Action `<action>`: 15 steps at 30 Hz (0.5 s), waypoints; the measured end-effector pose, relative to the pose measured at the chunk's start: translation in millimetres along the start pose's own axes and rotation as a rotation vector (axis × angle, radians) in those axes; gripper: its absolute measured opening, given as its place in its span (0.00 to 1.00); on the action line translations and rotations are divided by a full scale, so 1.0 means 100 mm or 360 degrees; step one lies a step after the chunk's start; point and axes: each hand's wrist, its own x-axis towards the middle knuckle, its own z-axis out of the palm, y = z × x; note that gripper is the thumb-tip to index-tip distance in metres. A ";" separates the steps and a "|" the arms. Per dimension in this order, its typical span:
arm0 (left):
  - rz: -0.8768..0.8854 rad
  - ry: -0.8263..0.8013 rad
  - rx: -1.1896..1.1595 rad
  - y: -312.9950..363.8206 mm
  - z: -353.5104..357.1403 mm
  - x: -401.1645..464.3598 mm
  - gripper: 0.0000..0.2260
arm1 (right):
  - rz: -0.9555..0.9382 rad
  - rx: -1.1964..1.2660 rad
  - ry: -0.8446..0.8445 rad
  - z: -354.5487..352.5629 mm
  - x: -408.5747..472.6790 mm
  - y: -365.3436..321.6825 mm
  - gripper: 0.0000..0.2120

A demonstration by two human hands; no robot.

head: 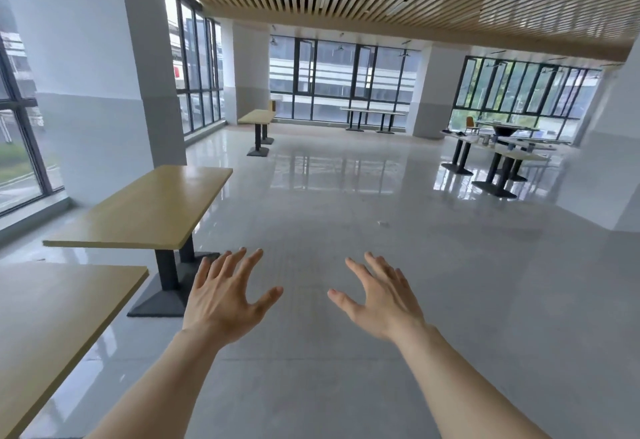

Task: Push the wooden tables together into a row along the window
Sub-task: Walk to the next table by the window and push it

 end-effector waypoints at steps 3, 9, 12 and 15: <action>-0.0025 -0.0020 -0.0015 -0.34 0.28 0.98 0.44 | 0.0003 -0.0028 -0.0037 0.07 1.11 -0.08 0.41; -0.0029 -0.0051 -0.0024 -0.90 0.65 2.85 0.45 | -0.0025 -0.0037 -0.0012 0.01 3.16 -0.18 0.40; -0.0030 -0.0038 -0.0034 -1.10 0.92 3.72 0.44 | -0.0025 -0.0002 0.0004 0.11 4.14 -0.14 0.41; -0.0016 -0.0026 0.0003 -1.33 1.31 4.62 0.43 | -0.0052 -0.0010 -0.0018 0.30 5.14 -0.02 0.40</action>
